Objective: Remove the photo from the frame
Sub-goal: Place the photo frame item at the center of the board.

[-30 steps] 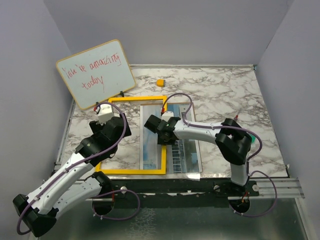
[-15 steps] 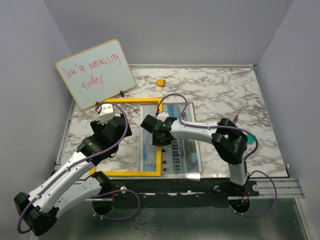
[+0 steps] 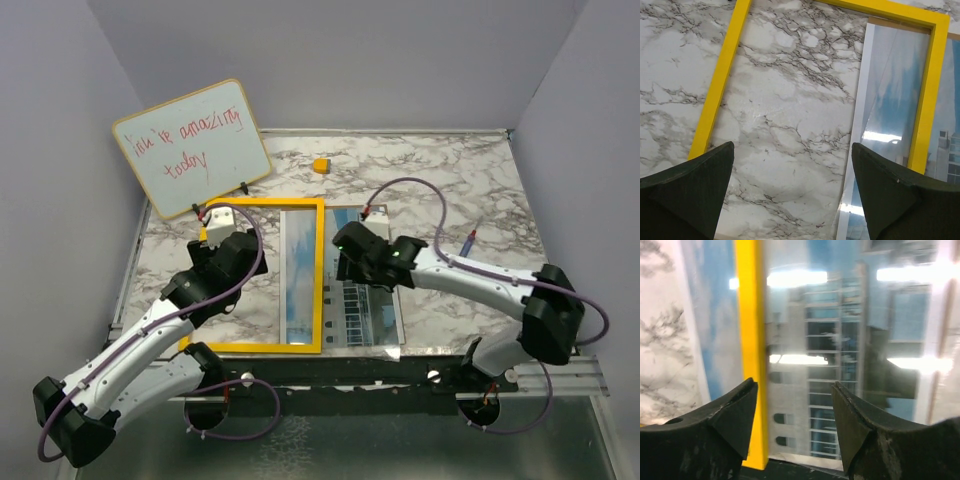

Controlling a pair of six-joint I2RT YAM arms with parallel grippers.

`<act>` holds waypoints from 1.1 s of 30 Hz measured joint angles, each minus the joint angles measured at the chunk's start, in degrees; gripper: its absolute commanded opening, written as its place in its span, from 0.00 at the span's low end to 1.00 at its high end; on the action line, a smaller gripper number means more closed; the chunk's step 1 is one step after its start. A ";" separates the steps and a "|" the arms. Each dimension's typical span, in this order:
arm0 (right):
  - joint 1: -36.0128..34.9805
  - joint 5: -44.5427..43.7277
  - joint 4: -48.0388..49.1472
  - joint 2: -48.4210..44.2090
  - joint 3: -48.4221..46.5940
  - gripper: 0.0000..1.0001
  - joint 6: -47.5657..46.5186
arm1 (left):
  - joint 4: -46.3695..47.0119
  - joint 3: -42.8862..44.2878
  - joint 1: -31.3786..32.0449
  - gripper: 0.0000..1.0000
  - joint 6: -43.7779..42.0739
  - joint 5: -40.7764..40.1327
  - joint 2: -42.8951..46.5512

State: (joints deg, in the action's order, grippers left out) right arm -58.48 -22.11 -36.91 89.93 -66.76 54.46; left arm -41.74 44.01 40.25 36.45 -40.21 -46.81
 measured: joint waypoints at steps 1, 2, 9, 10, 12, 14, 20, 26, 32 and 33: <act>1.60 -0.07 0.02 -2.84 2.60 0.67 0.00 | 0.28 -0.13 0.00 0.99 -0.24 0.46 -0.09; 3.69 0.04 0.48 -5.81 5.60 0.70 -0.02 | 0.44 -0.24 0.00 0.99 -0.37 0.74 -0.17; 22.01 5.68 5.09 -26.43 28.20 0.83 -1.73 | 3.06 -1.03 0.00 0.99 -2.58 5.14 -1.90; 24.20 6.86 5.79 -28.89 30.05 0.83 -2.21 | 3.28 -1.07 0.00 0.99 -2.91 5.64 -2.19; 27.50 9.53 7.32 -32.06 32.37 0.83 -3.50 | 3.89 -1.14 0.02 0.99 -3.43 6.80 -2.82; 29.66 12.59 9.29 -32.63 33.38 0.83 -4.66 | 4.39 -1.25 0.02 0.99 -3.80 7.63 -3.30; 34.40 20.87 13.86 -27.30 34.38 0.83 -6.99 | 4.98 -1.40 0.17 0.99 -4.42 9.03 -4.02; 35.39 23.98 17.14 -25.75 36.59 0.83 -7.15 | 5.40 -1.40 0.28 0.99 -4.48 9.35 -4.33; 36.54 25.00 20.87 -22.84 37.70 0.83 -6.95 | 5.53 -1.40 0.28 0.99 -4.59 9.40 -5.64; 36.92 25.07 21.79 -22.45 38.21 0.83 -6.84 | 5.53 -1.40 0.28 0.99 -4.59 9.40 -5.79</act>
State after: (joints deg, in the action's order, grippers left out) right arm -21.56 2.96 -15.11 67.48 -28.56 47.62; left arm -36.21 42.61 40.53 31.86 -30.81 -52.60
